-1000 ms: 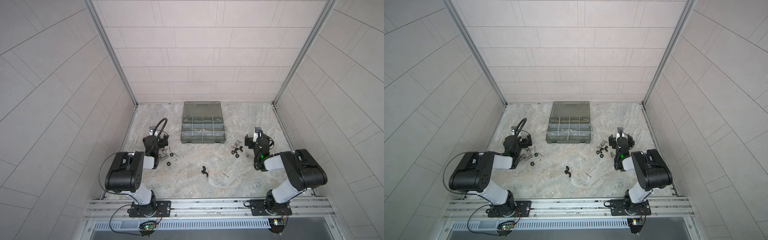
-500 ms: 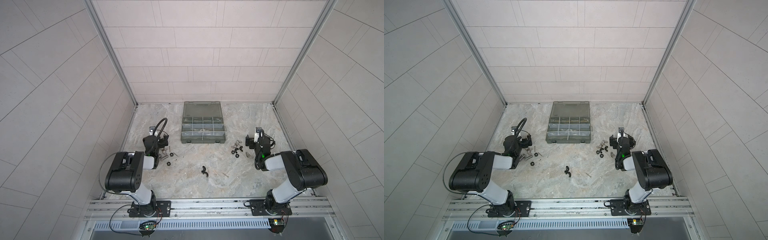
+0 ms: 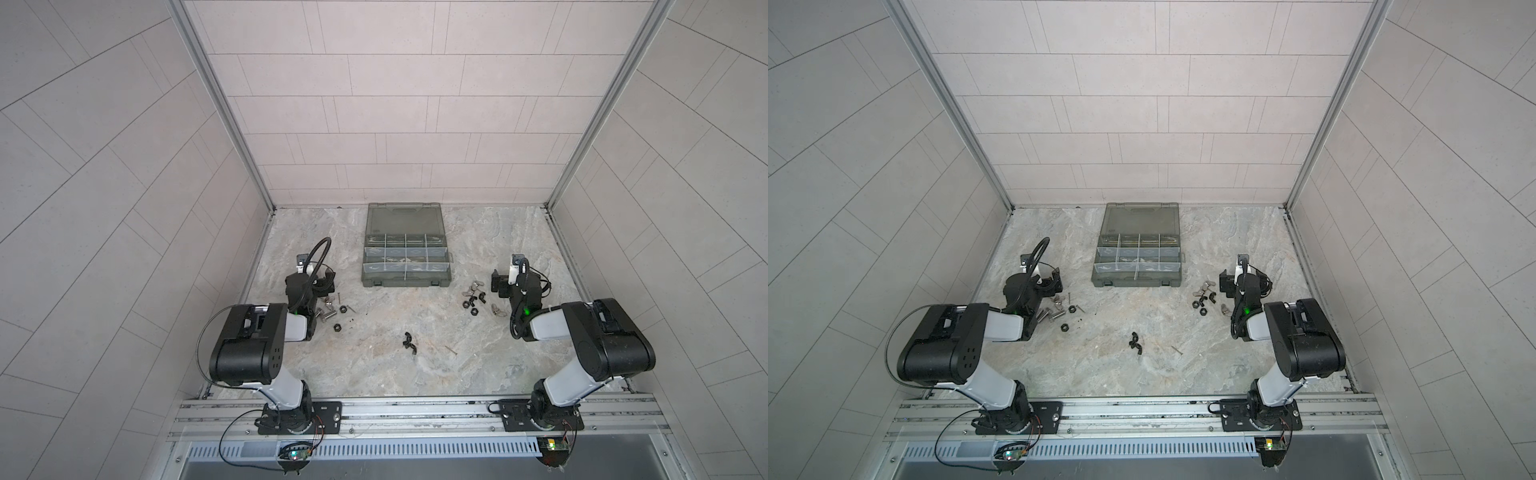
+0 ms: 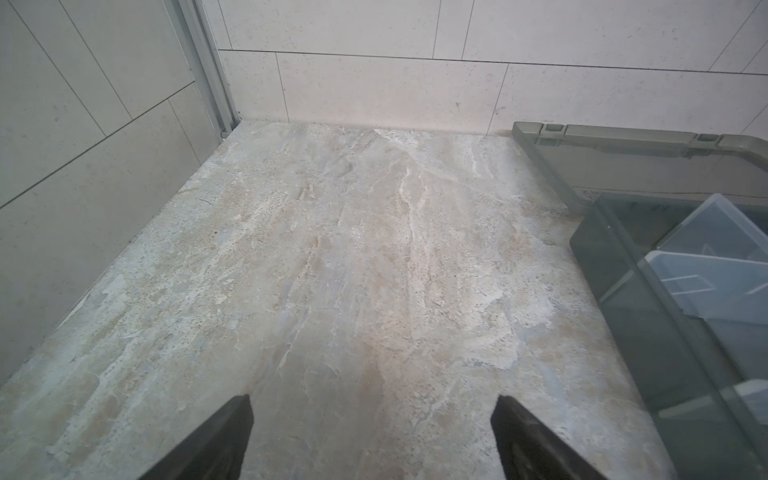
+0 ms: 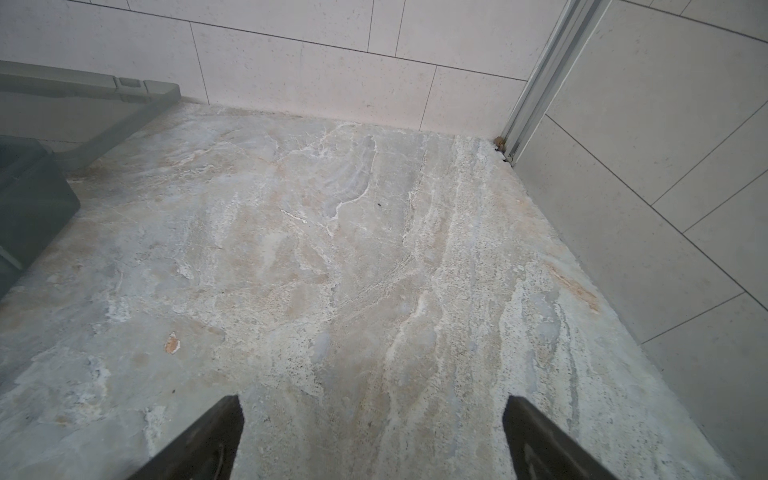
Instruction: Sort the screws and nuts into containers
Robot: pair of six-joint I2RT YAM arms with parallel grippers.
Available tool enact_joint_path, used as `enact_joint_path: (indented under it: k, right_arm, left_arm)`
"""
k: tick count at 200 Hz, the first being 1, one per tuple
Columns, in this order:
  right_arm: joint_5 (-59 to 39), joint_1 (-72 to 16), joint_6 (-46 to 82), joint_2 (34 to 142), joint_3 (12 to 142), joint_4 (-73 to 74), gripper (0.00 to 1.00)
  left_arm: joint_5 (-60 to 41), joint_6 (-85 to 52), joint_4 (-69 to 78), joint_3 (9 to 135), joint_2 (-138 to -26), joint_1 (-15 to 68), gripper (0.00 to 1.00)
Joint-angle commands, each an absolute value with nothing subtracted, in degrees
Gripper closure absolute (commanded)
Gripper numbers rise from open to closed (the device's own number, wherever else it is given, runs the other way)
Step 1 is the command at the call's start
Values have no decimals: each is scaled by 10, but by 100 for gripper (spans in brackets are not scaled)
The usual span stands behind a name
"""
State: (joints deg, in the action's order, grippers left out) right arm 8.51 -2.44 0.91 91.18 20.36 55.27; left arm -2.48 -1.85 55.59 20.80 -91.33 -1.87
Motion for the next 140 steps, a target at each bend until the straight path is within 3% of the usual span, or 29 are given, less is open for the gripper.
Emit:
enact_joint_path:
  k: [1,52,87,104,123,140]
  right_arm:
    - [71,-22,5,901,215,538,1]
    - [76,-26,4,860,228,464,1]
    - [170,-59,-6,810,265,378,1]
    - [279,-84,59,805,376,178,1]
    - [266,-91,111,830,504,-19,3]
    - [319,-120,177,845,589,-135,1]
  left_arm:
    - [-64,-11,563,209,-899,-22,4]
    - [-106,5,279,351,-856,-23,4]
    - [-168,-50,174,477,-868,-26,3]
    - [-183,-92,122,550,-884,-22,0]
    - [-130,-119,75,607,-883,2,0]
    - [-60,-129,13,649,-873,37,0]
